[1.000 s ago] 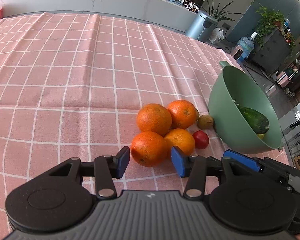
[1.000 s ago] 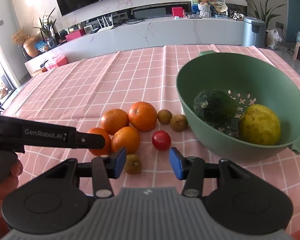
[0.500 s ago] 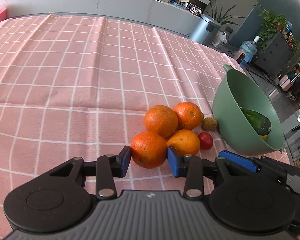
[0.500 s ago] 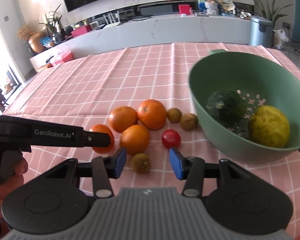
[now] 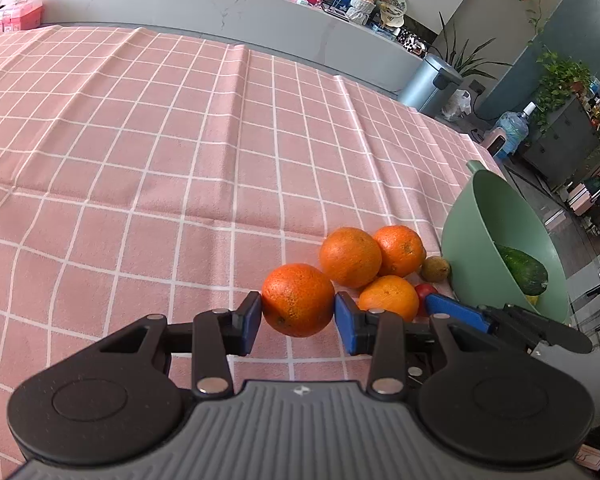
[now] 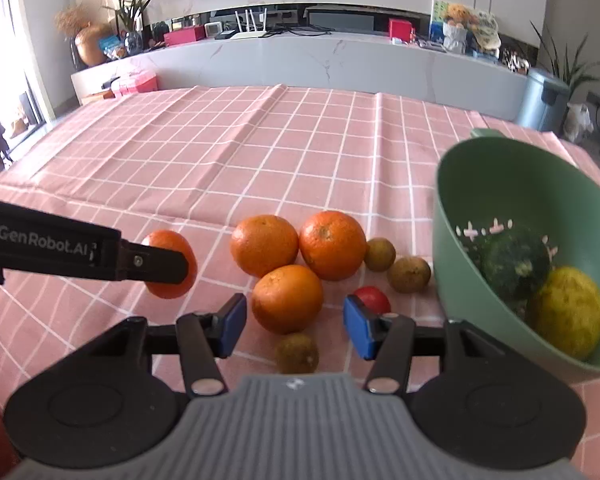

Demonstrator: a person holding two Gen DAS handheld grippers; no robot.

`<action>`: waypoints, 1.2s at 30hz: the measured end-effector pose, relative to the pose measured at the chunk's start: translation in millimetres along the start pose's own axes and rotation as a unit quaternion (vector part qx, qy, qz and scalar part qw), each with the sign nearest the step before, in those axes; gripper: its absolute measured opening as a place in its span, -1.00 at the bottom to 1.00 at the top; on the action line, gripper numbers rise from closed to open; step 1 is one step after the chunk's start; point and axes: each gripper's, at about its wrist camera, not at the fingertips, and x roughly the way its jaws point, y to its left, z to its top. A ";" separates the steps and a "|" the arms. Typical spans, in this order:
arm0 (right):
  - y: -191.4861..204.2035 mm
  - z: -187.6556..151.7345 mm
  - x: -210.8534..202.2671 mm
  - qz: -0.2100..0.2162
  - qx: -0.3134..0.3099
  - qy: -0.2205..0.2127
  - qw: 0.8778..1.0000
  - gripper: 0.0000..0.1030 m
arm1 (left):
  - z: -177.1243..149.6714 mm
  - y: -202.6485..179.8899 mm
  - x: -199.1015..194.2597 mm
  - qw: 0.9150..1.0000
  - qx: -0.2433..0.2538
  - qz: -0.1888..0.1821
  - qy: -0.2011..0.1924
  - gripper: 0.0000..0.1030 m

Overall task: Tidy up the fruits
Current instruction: 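Grasp an orange with the left tool while the right tool grasps another orange, then carry both oranges with both tools and lower them into the colander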

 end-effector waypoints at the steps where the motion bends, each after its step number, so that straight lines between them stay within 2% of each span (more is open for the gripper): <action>1: 1.4 0.6 1.5 -0.001 -0.005 0.000 1.000 -0.01 | 0.1 0.3 0.4 1.000 0.000 0.000 0.000 -0.14; 7: 8.4 5.9 6.9 -0.006 -0.028 0.001 1.000 -0.04 | -1.1 1.0 0.5 1.000 0.001 -0.001 0.000 -0.14; 13: 13.0 3.4 12.0 -0.011 -0.042 0.011 0.999 -0.21 | -2.8 0.0 0.3 1.000 0.005 0.000 0.001 -0.14; 20: 14.8 2.7 4.6 -0.007 -0.055 0.006 0.998 -0.23 | -3.3 -2.6 -5.3 1.000 0.010 0.001 -0.005 -0.14; 28: 19.7 8.7 -33.2 -0.001 -0.074 -0.019 0.997 -0.25 | 2.7 -16.9 -29.5 1.000 0.013 0.009 -0.023 -0.14; 36: 5.1 23.2 -93.1 0.013 -0.073 -0.056 0.996 -0.25 | 15.0 -49.0 -59.0 0.999 0.022 -0.016 -0.036 -0.14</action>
